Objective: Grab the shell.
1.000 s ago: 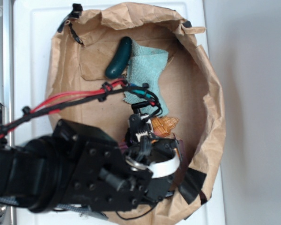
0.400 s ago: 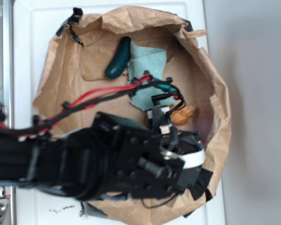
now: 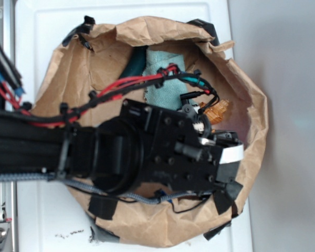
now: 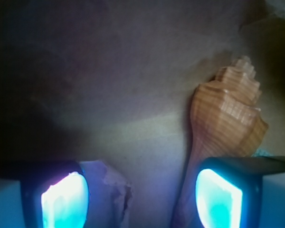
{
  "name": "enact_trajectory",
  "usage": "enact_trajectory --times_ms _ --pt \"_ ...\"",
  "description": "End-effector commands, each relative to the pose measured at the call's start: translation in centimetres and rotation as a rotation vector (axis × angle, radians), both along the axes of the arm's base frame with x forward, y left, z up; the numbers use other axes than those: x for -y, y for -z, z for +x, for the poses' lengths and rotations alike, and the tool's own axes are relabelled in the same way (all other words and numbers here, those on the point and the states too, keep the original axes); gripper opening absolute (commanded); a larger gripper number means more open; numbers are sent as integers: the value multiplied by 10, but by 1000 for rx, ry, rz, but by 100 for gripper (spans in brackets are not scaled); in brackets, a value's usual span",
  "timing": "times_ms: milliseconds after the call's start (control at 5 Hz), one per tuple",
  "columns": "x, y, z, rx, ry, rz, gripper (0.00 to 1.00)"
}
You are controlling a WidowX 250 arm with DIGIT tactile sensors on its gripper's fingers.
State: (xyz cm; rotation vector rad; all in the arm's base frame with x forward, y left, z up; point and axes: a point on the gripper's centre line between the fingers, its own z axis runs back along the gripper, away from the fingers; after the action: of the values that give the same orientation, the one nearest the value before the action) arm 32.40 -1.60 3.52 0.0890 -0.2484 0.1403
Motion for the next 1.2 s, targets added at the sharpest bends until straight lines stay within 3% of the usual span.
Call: enact_trajectory --times_ms 0,200,600,1000 --pt "-4 -58 -5 29 17 -85 100" --pt "-8 -80 -4 -9 13 -140 100" --pt "-30 -61 15 -84 23 -202 100" --pt "-26 -45 20 -66 17 -161 100"
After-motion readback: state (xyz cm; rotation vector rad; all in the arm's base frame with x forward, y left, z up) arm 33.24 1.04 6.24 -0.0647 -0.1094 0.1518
